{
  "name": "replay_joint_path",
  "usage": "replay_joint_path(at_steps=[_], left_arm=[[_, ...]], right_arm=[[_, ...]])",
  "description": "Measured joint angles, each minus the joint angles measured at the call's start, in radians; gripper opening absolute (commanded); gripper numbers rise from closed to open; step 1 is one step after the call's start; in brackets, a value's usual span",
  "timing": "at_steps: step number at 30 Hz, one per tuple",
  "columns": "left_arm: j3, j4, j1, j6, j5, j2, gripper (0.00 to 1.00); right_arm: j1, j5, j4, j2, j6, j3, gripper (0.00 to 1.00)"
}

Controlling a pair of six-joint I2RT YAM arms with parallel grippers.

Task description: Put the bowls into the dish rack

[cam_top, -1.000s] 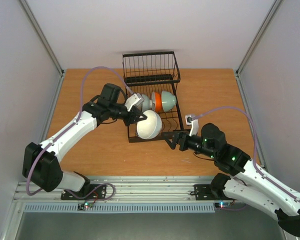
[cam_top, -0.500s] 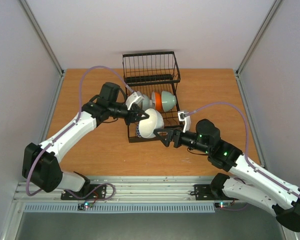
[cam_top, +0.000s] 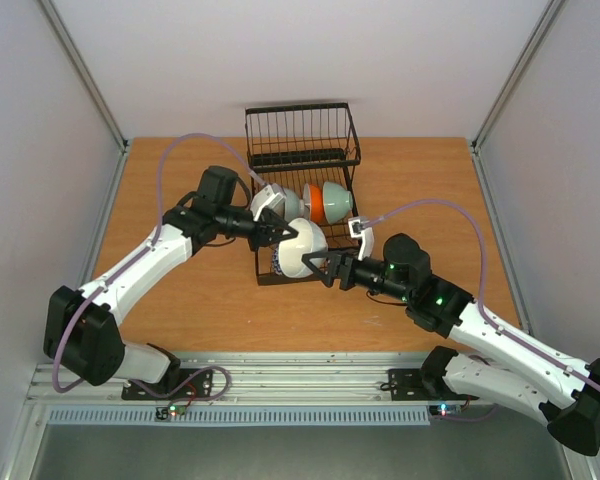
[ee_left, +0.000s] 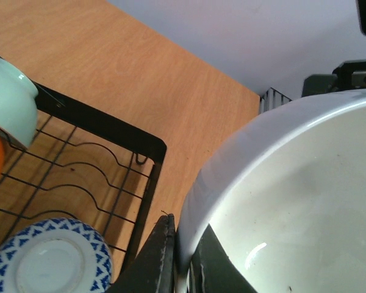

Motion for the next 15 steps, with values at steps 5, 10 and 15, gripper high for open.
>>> replay_joint_path(at_steps=[5,10,15], left_arm=[[0.0,0.027,0.006,0.005,-0.006,0.0,0.0],[0.0,0.031,0.005,0.005,-0.006,0.0,0.15],[-0.001,0.034,0.005,-0.003,0.008,0.0,0.54]], right_arm=[[0.0,0.018,0.003,-0.001,0.009,0.0,0.17],[0.0,0.024,0.001,-0.005,0.003,0.0,0.01],[0.0,0.035,-0.044,-0.016,-0.035,0.005,0.01]])
